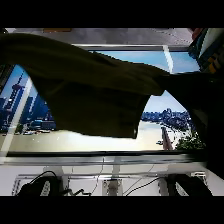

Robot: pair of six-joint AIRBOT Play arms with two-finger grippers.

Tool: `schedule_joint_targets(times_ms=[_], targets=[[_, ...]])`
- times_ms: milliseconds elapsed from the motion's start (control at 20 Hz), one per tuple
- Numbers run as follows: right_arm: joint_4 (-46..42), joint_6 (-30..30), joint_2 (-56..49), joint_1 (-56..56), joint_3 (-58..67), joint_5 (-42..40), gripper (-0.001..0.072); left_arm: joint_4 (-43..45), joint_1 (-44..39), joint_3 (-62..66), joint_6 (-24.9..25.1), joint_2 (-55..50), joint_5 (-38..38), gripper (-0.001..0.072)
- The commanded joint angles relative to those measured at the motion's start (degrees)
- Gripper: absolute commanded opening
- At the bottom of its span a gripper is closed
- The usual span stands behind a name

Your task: Fold the clothes and pants, and hang the long-sleeved shirts on hangers.

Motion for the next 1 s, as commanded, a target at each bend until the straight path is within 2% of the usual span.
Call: schedule_joint_targets(times_ms=[0, 50, 150, 250, 300, 450, 550, 650, 700, 800, 950], targets=[[-4.4, 8.7, 2.0, 0.0, -1.2, -0.2, 0.0035, 10.6, 0.6, 0.8, -9.5, 2.8, -8.9, 0.0016], [-9.0, 11.7, 1.7, 0.0, -3.6, -0.2, 0.0035, 13.4, 0.6, 0.4, -12.6, 1.0, -15.3, 0.0016], [-15.4, 16.7, 0.8, 0.0, -11.1, -2.7, 0.0036, 13.6, 0.5, -2.4, -13.2, -3.8, -22.9, 0.0016], [-16.1, 17.8, -0.7, 0.0, -21.7, -10.6, 0.0036, 11.2, -1.1, -8.5, -10.1, -10.2, -22.4, 0.0017], [-15.8, 17.8, -1.9, 0.5, -26.4, -15.0, 0.0036, 10.2, -2.9, -12.0, -8.2, -13.8, -19.9, 0.0017], [-15.6, 17.7, -8.2, 4.5, -36.1, -31.3, 0.0035, 8.9, -12.3, -20.3, -4.8, -26.8, -1.4, 0.0017], [-15.9, 17.3, -13.4, 5.9, -35.9, -38.6, 0.0036, 8.5, -18.2, -18.9, -4.9, -34.6, 6.9, 0.0016], [-18.5, 17.2, -18.2, 5.0, -34.1, -42.8, 0.0035, 8.5, -21.6, -16.3, -4.9, -39.3, 11.2, 0.0017], [-20.9, 17.3, -20.0, 4.0, -33.0, -42.4, 0.0035, 8.5, -22.2, -15.4, -5.4, -40.7, 11.1, 0.0016], [-25.2, 17.3, -22.0, 0.7, -31.6, -35.4, 0.0036, 8.6, -22.4, -15.2, -6.2, -42.1, 7.1, 0.0016], [-32.5, 17.0, -22.2, -4.2, -31.3, -15.5, 0.0035, 12.0, -21.3, -15.4, -7.8, -43.8, -5.6, 0.0017]])
